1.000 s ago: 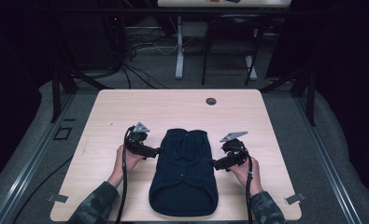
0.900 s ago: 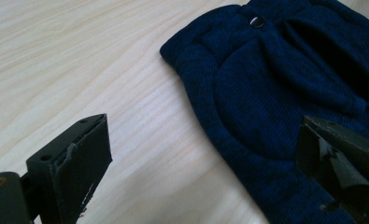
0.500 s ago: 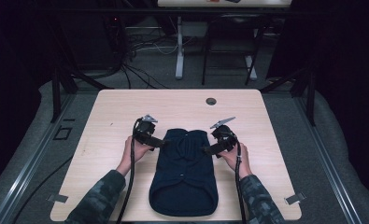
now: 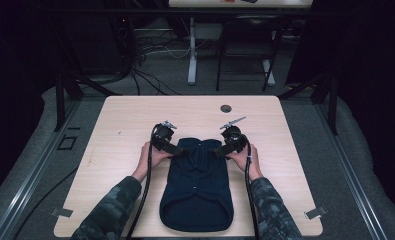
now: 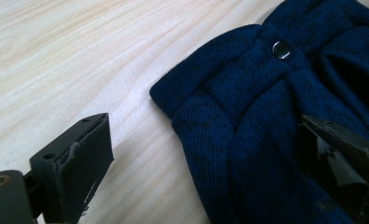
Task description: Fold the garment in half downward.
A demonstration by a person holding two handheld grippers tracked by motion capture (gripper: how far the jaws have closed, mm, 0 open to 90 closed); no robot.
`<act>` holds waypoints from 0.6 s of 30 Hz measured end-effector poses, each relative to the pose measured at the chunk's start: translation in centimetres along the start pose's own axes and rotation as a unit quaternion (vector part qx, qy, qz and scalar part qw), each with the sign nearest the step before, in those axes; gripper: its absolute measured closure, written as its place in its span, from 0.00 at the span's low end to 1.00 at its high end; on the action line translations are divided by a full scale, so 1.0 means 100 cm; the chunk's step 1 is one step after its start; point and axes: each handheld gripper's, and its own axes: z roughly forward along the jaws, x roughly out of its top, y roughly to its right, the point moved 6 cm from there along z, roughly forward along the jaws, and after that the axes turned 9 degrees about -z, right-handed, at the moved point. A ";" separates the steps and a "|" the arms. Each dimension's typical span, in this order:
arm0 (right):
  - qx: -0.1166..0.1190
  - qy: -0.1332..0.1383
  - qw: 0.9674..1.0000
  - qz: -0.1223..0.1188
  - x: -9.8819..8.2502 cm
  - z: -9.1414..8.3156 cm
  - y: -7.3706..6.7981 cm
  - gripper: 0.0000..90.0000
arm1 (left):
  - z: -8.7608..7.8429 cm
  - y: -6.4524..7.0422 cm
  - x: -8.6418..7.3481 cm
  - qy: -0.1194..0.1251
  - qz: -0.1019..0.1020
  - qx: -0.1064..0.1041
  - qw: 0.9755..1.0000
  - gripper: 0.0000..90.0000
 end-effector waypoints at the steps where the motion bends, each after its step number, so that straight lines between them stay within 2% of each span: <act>1: -0.002 0.000 1.000 0.008 0.002 0.004 0.002 0.17 | 0.001 0.000 0.001 -0.002 0.002 0.002 1.000 0.08; 5: -0.010 -0.015 1.000 0.008 0.004 0.010 0.004 0.24 | 0.006 0.002 0.003 -0.008 0.003 -0.004 1.000 0.14; 8: -0.018 -0.026 0.999 0.004 0.004 0.015 0.005 0.29 | 0.009 0.004 0.002 -0.011 0.008 0.006 1.000 0.17; 11: -0.020 -0.036 0.999 0.001 0.002 0.019 0.005 0.33 | 0.010 0.004 0.001 -0.015 0.009 -0.003 1.000 0.21; 14: -0.028 -0.025 0.999 0.010 0.003 0.021 0.003 0.37 | 0.010 0.005 0.001 -0.016 0.014 -0.005 1.000 0.26; 16: -0.031 -0.036 0.999 -0.015 0.003 0.020 0.003 0.43 | 0.010 0.007 0.001 -0.017 0.021 -0.003 1.000 0.30; 18: -0.029 -0.039 0.999 -0.022 0.003 0.019 0.002 0.45 | 0.010 0.008 0.001 -0.018 0.022 -0.002 1.000 0.32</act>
